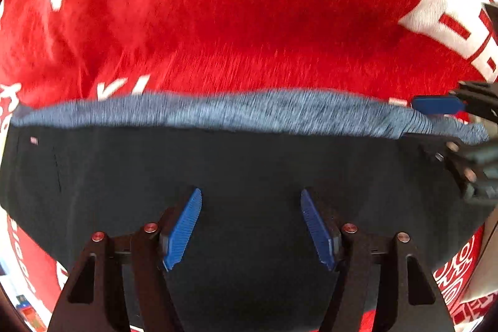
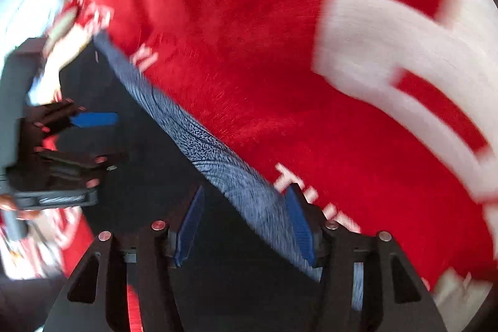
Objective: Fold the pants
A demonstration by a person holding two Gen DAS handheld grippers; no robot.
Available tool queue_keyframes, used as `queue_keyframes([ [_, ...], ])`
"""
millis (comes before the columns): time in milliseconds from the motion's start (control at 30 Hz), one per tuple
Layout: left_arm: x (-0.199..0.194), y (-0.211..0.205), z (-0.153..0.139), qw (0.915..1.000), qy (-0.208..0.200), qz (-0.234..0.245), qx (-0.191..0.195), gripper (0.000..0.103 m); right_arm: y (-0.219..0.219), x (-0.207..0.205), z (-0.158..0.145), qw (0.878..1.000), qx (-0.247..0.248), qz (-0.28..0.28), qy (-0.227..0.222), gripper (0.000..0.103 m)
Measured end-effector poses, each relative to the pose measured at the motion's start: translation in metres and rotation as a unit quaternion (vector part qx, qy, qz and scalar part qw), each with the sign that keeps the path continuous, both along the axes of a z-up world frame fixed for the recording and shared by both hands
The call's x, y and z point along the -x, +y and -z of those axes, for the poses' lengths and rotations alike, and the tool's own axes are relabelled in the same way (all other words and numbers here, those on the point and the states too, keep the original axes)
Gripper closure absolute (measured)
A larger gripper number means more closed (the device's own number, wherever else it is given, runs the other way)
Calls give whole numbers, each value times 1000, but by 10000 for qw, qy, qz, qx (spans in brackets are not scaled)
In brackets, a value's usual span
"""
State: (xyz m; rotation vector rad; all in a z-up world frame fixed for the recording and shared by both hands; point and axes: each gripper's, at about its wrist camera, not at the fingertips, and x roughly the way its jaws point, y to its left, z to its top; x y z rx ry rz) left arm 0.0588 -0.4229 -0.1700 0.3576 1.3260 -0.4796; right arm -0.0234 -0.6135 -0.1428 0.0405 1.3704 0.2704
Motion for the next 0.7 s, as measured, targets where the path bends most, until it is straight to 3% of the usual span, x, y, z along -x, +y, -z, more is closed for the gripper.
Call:
queue_keyframes([
  [33, 5, 4, -1, 9999, -109, 8, 71, 35, 3, -5, 9, 9995, 55, -90, 282, 65],
  [200, 13, 20, 4, 9998, -169, -111, 89, 35, -1, -18, 9, 9990, -177, 239, 320, 94],
  [367, 11, 23, -9, 9996, -88, -216, -145, 35, -6, -27, 15, 9948, -283, 887, 415, 90],
  [433, 5, 23, -18, 9995, -212, -155, -163, 35, -22, -9, 7, 9887, -81, 1472, 280, 64],
  [467, 3, 21, -21, 9994, -295, -116, -158, 35, -31, 2, 1, 9848, -47, 1729, 173, 62],
  [567, -10, 14, -24, 9988, -438, -107, -208, 35, -65, 48, -13, 9667, -43, 2558, -35, 62],
  [700, -23, 7, -7, 9980, -447, -259, -366, 32, -96, 104, 1, 9425, 666, 3264, 267, 62],
])
